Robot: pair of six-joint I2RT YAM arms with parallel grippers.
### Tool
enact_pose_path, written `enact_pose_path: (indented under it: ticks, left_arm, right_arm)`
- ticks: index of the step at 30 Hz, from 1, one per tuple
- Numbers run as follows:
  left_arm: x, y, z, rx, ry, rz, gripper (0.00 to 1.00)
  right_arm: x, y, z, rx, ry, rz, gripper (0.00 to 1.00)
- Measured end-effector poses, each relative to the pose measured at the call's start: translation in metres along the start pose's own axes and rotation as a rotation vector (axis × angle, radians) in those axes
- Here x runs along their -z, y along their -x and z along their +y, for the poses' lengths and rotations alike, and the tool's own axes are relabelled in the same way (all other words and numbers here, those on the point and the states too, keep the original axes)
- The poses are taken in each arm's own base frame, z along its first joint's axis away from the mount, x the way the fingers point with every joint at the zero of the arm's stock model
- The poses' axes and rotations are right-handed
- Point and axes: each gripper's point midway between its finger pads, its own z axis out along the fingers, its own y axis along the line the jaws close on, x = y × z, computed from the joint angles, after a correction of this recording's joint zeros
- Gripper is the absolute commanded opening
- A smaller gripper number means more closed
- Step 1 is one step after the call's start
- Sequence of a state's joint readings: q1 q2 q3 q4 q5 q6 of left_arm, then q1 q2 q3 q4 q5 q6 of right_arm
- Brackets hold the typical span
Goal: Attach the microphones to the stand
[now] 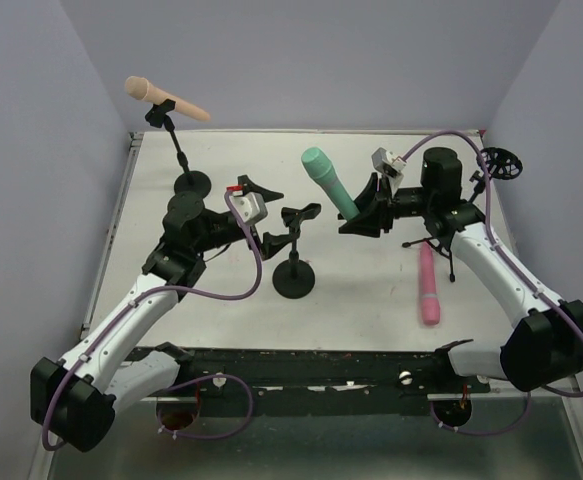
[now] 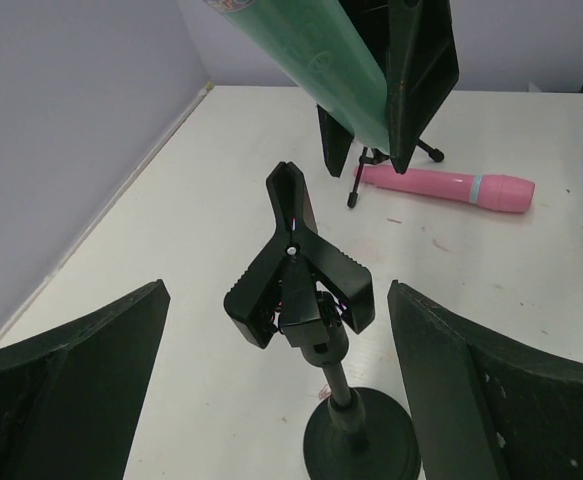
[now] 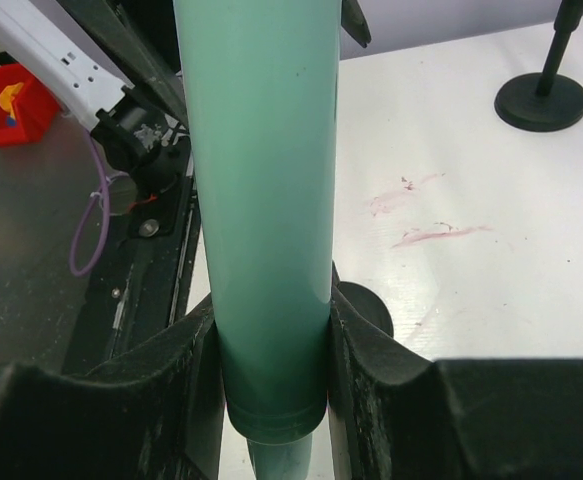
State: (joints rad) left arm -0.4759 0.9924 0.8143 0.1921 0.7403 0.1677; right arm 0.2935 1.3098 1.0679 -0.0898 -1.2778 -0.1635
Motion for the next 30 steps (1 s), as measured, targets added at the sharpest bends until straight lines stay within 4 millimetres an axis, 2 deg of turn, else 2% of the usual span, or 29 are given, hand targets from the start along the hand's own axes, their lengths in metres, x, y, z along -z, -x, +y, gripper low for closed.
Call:
enact_pose_path:
  ticks: [17,20,23,27,29,30]
  left_arm:
    - [-0.006,-0.002,-0.007,0.077,-0.032,-0.062,0.78]
    - [-0.008,-0.001,-0.009,0.102,-0.042,-0.072,0.61]
    - [-0.009,0.0,-0.01,0.123,-0.052,-0.078,0.55]
    - [-0.009,0.001,-0.011,0.14,-0.055,-0.079,0.33]
    - [-0.008,0.001,-0.012,0.142,-0.055,-0.079,0.3]
    - [-0.008,0.001,-0.011,0.142,-0.055,-0.079,0.25]
  right_arm:
    - [-0.004,-0.013,-0.013,0.036,0.003,0.01,0.25]
    - [-0.005,-0.018,-0.018,0.056,0.007,0.015,0.25]
    - [-0.007,-0.022,-0.022,0.074,0.013,0.017,0.25]
    - [-0.009,-0.029,-0.028,0.077,0.026,0.02,0.25]
    - [-0.01,-0.032,-0.031,0.073,0.029,0.022,0.25]
    - [-0.011,-0.032,-0.033,0.072,0.029,0.023,0.25]
